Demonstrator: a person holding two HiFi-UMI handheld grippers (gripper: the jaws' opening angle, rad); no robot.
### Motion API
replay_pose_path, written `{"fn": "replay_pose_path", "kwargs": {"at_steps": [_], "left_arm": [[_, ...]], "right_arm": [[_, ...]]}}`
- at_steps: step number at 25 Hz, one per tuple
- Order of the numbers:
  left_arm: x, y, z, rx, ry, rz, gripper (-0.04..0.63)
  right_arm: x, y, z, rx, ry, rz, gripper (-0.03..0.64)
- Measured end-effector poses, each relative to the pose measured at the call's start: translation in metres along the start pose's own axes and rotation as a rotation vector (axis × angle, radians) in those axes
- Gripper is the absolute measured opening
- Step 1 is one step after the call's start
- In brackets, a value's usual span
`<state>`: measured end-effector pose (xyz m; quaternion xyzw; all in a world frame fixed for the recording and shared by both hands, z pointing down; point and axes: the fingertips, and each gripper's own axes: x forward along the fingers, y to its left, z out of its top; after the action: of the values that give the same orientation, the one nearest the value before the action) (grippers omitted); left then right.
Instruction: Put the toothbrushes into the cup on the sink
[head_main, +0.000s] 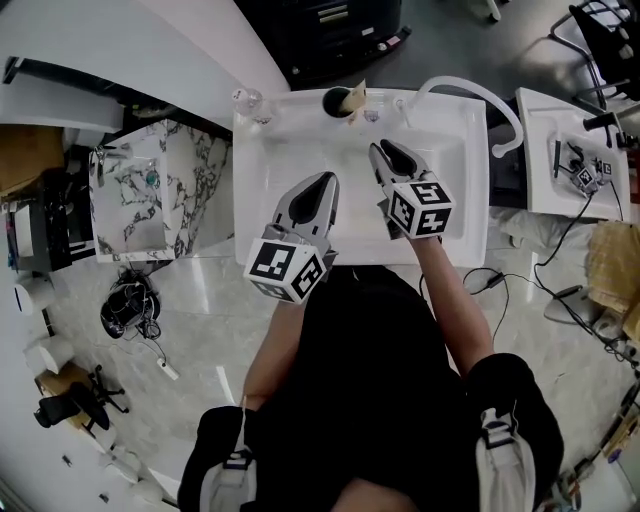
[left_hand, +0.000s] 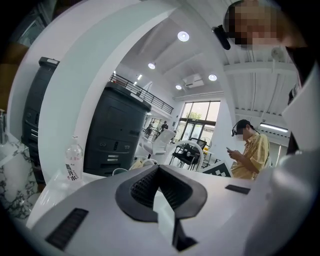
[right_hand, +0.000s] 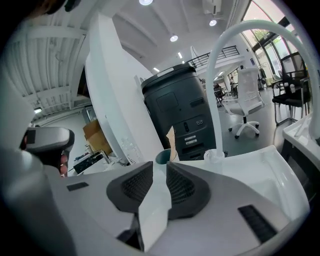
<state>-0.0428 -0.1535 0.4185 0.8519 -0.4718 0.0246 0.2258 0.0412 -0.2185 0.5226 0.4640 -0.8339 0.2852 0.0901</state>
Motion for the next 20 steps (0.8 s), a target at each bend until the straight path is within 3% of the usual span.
{"fn": "replay_pose_path", "kwargs": {"at_steps": [11,20], "left_arm": [[-0.015,-0.028,-0.013,0.024,0.022,0.053,0.014],[-0.016,-0.033,-0.017,0.045,0.049,0.035,0.014]], "right_arm": [[-0.038,0.018,0.000,-0.170,-0.026,0.042,0.126],[-0.054,0.028,-0.007,-0.236,-0.027,0.075,0.098]]}}
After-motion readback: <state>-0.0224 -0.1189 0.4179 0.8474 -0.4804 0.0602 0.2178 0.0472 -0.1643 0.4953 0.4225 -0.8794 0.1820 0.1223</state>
